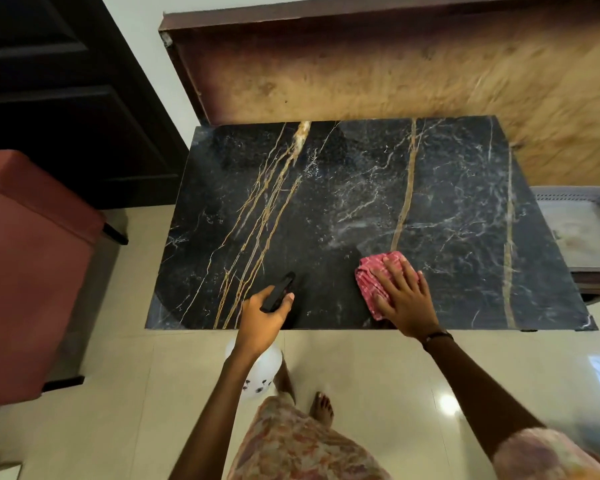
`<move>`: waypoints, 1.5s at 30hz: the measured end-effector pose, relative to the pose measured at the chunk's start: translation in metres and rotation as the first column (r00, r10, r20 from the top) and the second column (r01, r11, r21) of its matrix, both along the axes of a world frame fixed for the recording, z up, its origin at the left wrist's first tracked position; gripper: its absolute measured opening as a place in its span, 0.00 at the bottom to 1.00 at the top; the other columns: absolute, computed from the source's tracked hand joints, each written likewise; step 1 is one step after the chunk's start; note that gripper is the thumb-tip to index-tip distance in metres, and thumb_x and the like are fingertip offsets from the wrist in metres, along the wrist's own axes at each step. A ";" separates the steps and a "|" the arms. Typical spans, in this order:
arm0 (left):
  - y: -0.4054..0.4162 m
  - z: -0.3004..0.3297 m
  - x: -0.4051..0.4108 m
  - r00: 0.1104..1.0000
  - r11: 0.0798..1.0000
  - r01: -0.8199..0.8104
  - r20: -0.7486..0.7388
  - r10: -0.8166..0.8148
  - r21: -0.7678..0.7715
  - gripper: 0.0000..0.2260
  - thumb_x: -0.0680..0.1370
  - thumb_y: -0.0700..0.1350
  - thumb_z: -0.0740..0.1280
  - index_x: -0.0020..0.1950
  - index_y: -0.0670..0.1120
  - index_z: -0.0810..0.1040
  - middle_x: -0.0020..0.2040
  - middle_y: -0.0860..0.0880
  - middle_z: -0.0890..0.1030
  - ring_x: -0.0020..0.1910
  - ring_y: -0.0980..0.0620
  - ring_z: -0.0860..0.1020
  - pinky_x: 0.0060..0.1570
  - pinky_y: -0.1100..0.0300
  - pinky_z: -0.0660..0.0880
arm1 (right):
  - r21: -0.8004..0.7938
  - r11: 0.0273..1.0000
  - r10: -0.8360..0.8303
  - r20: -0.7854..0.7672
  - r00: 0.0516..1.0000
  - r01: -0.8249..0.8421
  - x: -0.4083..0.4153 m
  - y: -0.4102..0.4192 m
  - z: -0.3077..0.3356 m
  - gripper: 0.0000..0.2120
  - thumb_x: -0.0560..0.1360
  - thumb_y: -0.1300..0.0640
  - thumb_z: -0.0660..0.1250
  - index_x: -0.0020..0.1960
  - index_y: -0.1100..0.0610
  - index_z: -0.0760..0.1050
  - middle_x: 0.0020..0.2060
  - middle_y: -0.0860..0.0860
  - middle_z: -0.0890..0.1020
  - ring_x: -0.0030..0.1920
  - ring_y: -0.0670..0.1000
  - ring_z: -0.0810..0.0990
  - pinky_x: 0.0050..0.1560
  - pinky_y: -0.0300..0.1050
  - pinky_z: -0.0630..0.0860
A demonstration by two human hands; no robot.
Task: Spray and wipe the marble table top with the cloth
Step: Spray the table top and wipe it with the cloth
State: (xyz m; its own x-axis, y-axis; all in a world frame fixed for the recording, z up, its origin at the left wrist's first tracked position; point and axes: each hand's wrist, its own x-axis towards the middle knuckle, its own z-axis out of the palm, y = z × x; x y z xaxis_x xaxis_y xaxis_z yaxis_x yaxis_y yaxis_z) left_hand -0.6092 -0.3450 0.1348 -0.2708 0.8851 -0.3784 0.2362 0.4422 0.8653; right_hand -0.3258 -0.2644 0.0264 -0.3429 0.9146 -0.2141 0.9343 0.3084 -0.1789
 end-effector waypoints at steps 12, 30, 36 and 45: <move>0.044 -0.011 0.023 0.997 0.997 0.076 0.004 -0.076 -0.019 0.06 0.76 0.47 0.68 0.39 0.51 0.78 0.37 0.46 0.80 0.31 0.55 0.74 0.31 0.61 0.69 | 0.107 0.913 0.393 0.039 0.919 -0.395 0.022 -0.037 -0.015 0.28 0.79 0.37 0.53 0.75 0.46 0.59 0.75 0.53 0.60 0.76 0.59 0.54 0.72 0.62 0.53; 0.137 -0.017 0.028 0.992 0.992 0.126 -0.006 -0.126 -0.028 0.06 0.76 0.44 0.68 0.41 0.44 0.79 0.28 0.48 0.74 0.24 0.54 0.69 0.26 0.62 0.66 | 0.038 0.896 0.442 0.008 0.897 -0.442 -0.037 0.053 -0.008 0.25 0.79 0.38 0.49 0.74 0.43 0.60 0.73 0.51 0.66 0.74 0.59 0.60 0.71 0.62 0.53; 0.155 -0.011 0.024 0.993 0.992 0.111 -0.023 -0.112 -0.063 0.06 0.77 0.45 0.67 0.40 0.50 0.77 0.39 0.38 0.81 0.31 0.52 0.75 0.28 0.66 0.70 | 0.037 0.952 0.301 0.071 0.951 -0.304 0.030 0.110 -0.002 0.29 0.78 0.37 0.49 0.76 0.45 0.53 0.76 0.53 0.60 0.76 0.59 0.52 0.72 0.62 0.55; 0.179 -0.022 0.017 0.996 0.993 0.087 -0.017 -0.089 -0.075 0.07 0.76 0.44 0.68 0.44 0.40 0.79 0.36 0.32 0.77 0.27 0.47 0.70 0.27 0.58 0.67 | -0.012 0.987 0.158 -0.021 0.987 -0.159 -0.097 0.166 0.000 0.28 0.78 0.36 0.45 0.73 0.48 0.63 0.73 0.56 0.66 0.73 0.62 0.59 0.67 0.71 0.61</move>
State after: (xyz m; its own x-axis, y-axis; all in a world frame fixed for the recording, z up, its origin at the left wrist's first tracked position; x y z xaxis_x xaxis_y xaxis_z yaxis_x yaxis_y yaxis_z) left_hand -0.5923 -0.1662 0.1126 -0.2013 0.8754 -0.4395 0.2944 0.4820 0.8253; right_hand -0.4233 -0.0986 0.0261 -0.4875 0.8456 -0.2176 0.8701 0.4497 -0.2019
